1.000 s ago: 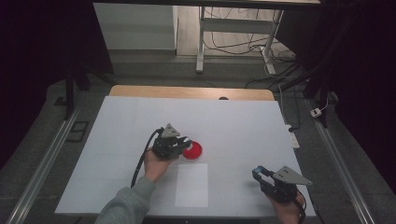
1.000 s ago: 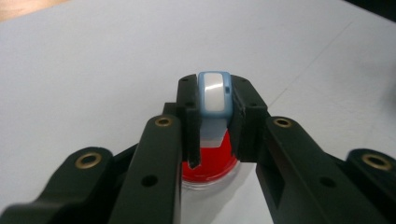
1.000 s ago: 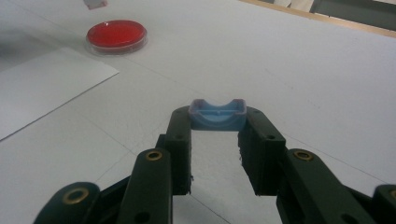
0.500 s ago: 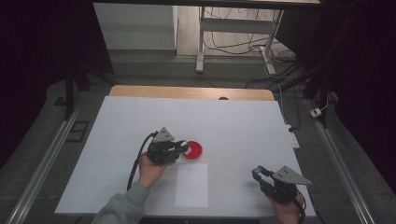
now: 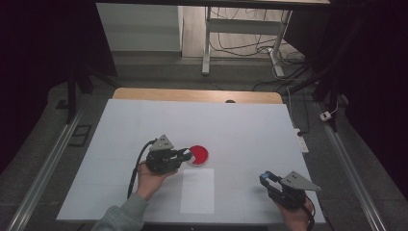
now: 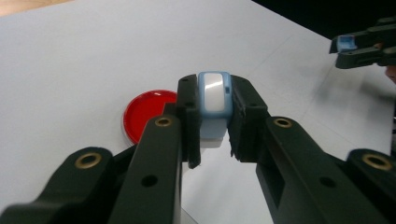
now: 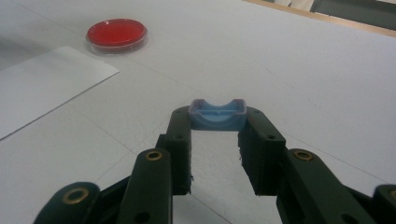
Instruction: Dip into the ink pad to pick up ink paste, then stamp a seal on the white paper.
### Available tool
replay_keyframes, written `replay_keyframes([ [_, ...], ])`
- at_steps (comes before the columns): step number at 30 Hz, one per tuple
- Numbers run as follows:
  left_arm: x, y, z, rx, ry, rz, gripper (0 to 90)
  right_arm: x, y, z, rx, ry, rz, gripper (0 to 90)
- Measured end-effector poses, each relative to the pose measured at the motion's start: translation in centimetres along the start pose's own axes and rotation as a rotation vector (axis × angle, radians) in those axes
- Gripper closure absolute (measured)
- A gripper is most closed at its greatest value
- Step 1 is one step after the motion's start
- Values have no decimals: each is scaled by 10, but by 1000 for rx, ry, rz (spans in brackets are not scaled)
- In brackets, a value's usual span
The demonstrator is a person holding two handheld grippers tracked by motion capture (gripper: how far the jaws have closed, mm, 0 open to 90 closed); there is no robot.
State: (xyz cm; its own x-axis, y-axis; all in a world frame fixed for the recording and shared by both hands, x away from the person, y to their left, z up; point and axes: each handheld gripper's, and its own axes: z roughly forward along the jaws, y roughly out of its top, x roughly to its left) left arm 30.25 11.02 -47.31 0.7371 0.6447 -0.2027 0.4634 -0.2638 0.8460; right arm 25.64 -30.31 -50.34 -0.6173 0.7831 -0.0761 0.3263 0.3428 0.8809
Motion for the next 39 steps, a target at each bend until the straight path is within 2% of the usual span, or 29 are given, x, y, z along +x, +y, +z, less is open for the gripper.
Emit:
replay_keyframes([
  [11,-10,-8,-12,5,-43,17,756,0,0,0,1,0,0,651],
  [26,-16,-13,-29,7,-84,30,755,1,1,1,-1,2,-7,651],
  [39,-24,-13,-28,17,-107,45,754,1,1,1,0,5,-7,651],
])
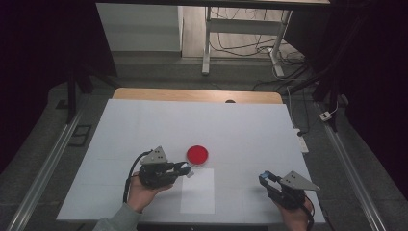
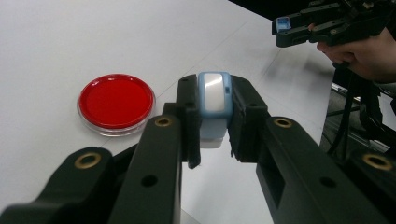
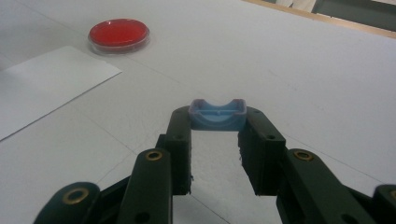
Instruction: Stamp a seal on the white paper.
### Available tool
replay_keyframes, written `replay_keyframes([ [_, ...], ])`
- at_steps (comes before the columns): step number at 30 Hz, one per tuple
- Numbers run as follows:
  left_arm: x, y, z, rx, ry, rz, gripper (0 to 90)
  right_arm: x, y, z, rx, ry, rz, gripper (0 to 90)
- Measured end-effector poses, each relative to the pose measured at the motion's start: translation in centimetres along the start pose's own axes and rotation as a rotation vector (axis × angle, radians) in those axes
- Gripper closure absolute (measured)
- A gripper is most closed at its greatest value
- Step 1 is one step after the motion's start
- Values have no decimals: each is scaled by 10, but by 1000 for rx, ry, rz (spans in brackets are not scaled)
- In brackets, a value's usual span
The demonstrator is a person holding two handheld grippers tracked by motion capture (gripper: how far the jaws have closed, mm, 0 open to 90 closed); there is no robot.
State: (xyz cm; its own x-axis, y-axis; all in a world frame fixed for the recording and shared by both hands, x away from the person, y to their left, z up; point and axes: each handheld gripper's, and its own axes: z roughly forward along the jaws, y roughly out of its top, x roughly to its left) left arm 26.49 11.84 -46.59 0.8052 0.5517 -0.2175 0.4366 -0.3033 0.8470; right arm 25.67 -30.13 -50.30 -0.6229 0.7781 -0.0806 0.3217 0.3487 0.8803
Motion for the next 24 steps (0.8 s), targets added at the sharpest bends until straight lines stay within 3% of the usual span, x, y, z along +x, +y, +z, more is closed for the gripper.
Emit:
replay_keyframes([
  [12,-8,-1,6,11,-19,16,754,0,0,0,1,0,1,651],
  [24,-16,-5,24,72,-24,54,754,0,0,1,2,2,1,651],
])
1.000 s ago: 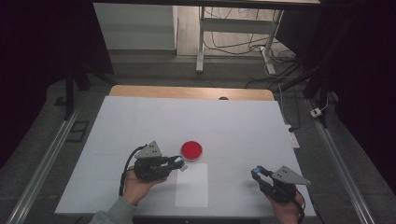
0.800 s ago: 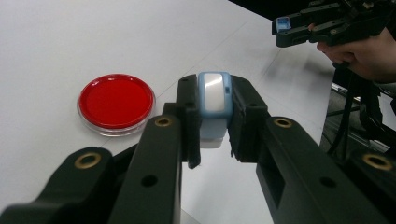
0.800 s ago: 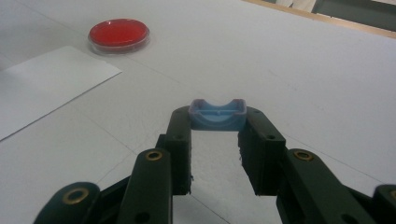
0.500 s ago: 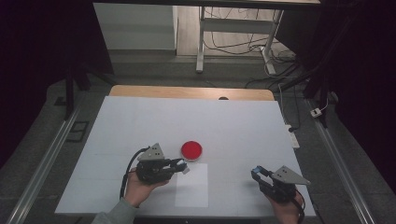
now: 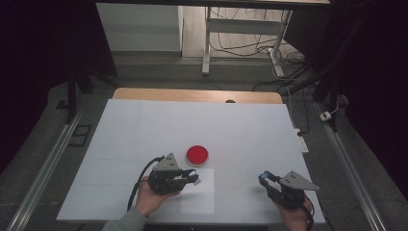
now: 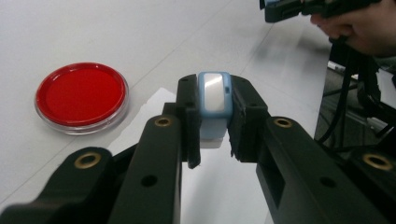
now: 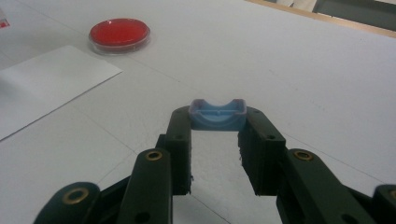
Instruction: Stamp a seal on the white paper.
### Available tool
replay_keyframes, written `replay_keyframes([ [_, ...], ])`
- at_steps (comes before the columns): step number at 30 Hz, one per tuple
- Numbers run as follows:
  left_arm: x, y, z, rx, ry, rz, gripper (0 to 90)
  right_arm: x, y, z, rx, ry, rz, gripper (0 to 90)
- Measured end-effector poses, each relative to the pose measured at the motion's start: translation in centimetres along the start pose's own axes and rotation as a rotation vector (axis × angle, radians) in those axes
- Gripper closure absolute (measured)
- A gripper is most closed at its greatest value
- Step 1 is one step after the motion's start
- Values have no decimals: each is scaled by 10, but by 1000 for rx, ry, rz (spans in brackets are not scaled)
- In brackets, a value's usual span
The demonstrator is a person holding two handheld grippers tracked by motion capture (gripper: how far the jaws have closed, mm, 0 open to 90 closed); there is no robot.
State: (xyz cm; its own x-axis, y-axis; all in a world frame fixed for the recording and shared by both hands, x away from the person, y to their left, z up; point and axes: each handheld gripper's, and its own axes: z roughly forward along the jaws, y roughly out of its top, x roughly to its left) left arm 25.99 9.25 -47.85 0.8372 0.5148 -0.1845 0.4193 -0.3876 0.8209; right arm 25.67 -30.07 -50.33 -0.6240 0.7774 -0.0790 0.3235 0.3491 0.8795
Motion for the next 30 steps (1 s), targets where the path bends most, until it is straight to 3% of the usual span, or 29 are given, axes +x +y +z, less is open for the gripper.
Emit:
replay_keyframes([
  [12,-3,-5,14,40,47,48,754,1,0,1,-2,2,-2,651],
  [30,-6,-14,32,94,74,85,754,1,0,1,-1,3,-4,651],
])
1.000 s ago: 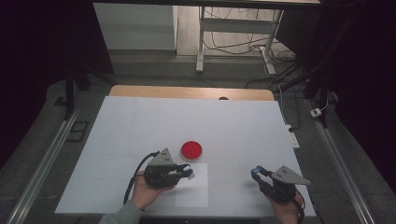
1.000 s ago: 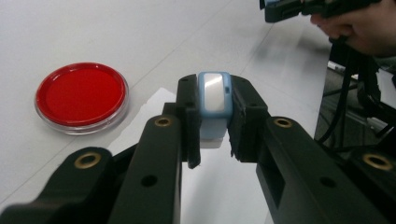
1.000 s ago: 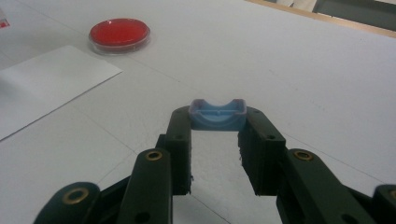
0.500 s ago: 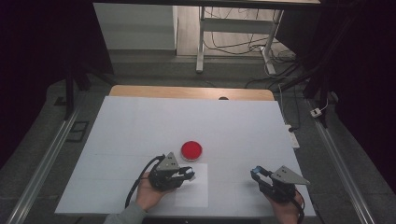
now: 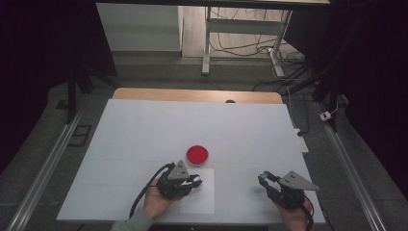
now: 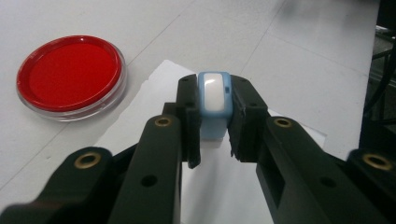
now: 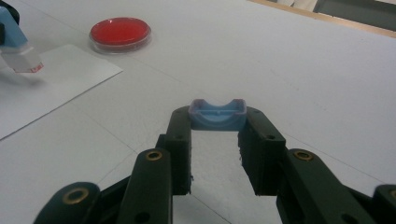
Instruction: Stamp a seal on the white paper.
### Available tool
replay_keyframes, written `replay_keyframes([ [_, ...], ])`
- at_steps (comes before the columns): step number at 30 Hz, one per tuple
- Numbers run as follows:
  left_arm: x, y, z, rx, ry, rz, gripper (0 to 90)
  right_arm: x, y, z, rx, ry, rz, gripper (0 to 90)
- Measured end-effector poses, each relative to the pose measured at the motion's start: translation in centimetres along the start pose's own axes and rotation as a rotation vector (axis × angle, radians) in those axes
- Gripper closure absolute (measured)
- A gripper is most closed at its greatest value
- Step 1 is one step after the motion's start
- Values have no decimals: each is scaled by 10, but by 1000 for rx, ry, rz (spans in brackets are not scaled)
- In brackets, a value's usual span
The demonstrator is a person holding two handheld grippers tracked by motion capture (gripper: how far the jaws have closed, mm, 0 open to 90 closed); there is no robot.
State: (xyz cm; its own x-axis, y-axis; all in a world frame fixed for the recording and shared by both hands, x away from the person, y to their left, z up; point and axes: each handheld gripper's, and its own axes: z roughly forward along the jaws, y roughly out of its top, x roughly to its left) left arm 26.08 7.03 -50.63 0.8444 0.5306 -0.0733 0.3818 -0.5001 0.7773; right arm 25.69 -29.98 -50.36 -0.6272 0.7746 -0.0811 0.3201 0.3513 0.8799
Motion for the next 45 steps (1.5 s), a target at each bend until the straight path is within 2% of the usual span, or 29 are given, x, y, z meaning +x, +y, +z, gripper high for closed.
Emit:
replay_keyframes([
  [19,-2,-1,6,24,5,15,754,0,0,0,4,1,-2,651],
  [33,-3,-2,10,60,24,32,755,0,0,0,3,3,-3,651],
  [39,-3,-2,11,63,23,16,756,0,0,0,4,4,-2,651],
  [45,-4,-1,11,80,30,28,757,0,0,0,4,4,-3,651],
])
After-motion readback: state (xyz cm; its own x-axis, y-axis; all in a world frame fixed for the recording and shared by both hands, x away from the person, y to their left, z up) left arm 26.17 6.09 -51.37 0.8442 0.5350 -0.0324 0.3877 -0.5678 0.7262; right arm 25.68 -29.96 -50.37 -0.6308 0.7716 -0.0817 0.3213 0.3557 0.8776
